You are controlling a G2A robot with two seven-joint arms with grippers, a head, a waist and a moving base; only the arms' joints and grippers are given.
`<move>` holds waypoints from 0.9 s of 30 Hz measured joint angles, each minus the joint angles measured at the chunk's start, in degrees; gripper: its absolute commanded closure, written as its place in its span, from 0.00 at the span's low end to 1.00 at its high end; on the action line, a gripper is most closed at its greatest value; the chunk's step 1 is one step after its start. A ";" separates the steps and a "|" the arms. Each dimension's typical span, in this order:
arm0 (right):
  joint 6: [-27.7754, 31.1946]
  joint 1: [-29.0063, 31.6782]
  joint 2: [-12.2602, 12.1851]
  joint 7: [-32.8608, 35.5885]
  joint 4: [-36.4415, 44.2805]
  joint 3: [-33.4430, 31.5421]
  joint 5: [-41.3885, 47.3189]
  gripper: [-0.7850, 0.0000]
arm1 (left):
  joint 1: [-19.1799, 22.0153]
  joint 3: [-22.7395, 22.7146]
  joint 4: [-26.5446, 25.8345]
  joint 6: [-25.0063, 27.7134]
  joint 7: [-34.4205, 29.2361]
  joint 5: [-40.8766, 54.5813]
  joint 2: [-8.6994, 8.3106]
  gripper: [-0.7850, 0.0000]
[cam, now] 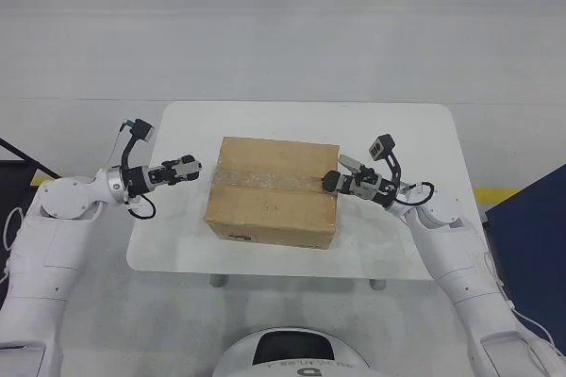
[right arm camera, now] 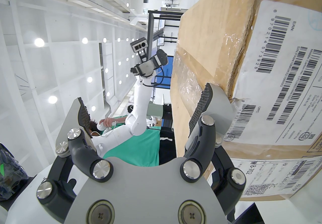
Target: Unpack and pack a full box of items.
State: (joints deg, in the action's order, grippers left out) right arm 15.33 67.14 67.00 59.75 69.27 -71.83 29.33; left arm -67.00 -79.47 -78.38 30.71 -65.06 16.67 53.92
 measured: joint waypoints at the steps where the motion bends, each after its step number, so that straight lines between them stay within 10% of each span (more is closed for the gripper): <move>1: 0.00 0.00 0.00 0.00 0.00 0.00 0.00 0.00 | -0.85 -0.46 -2.11 -0.14 0.51 -0.74 -0.13 0.00; 5: 0.00 0.00 0.00 0.00 0.00 0.00 0.00 0.00 | -3.20 -1.02 -8.76 -2.92 3.56 -2.74 -0.30 0.00; 27: 0.00 0.00 0.00 0.00 0.00 0.00 0.00 0.00 | -3.17 -0.99 -8.73 -2.97 3.63 -2.76 -0.29 0.00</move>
State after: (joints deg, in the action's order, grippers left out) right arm 15.33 67.14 67.00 59.75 69.27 -71.83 29.33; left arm -70.17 -80.46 -87.11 27.74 -61.43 13.91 53.63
